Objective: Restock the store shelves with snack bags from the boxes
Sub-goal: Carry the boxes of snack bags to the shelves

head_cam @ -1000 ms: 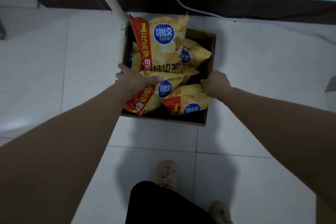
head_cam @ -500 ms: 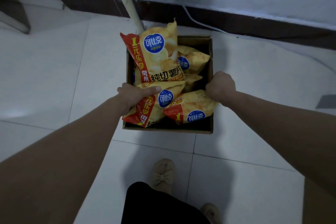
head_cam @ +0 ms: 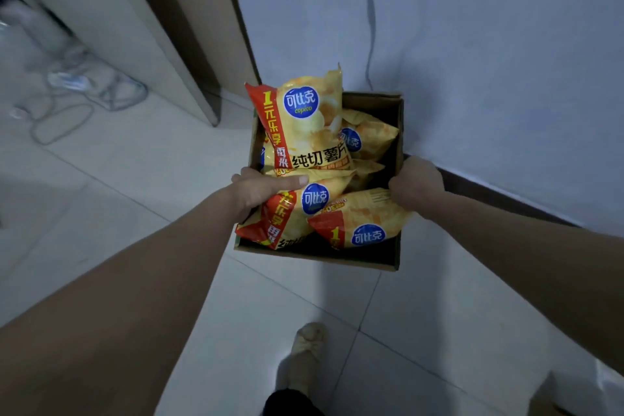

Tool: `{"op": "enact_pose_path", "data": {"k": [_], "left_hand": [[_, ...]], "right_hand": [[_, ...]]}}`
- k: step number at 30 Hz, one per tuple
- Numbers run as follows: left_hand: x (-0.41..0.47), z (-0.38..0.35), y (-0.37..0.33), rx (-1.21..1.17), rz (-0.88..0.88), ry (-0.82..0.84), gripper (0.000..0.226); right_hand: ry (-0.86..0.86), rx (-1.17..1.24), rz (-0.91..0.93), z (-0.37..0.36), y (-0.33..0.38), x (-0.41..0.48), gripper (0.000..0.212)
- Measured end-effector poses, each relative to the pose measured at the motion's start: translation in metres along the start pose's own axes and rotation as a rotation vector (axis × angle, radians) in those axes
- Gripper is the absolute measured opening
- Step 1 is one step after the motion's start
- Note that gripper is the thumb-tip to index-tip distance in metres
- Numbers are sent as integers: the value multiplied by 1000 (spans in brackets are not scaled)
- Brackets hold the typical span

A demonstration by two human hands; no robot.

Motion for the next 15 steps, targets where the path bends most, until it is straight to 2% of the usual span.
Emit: {"op": "enact_pose_path", "data": {"k": [5, 11, 15], "left_hand": [[-163, 62, 5, -122, -75, -50, 114], [-366, 122, 60, -260, -100, -173, 41], [-471, 155, 122, -392, -65, -303, 22]], "right_hand": [[-16, -61, 210, 54, 74, -113, 25], [-67, -166, 454, 74, 157, -261, 22], [14, -220, 602, 55, 205, -354, 21]]}}
Point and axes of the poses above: each hand's wrist, its own x-axis towards the middle knuckle, its own z-axis out of the back of the hand, y = z × x, the point moved 5 cm from there along x, towards the middle knuckle
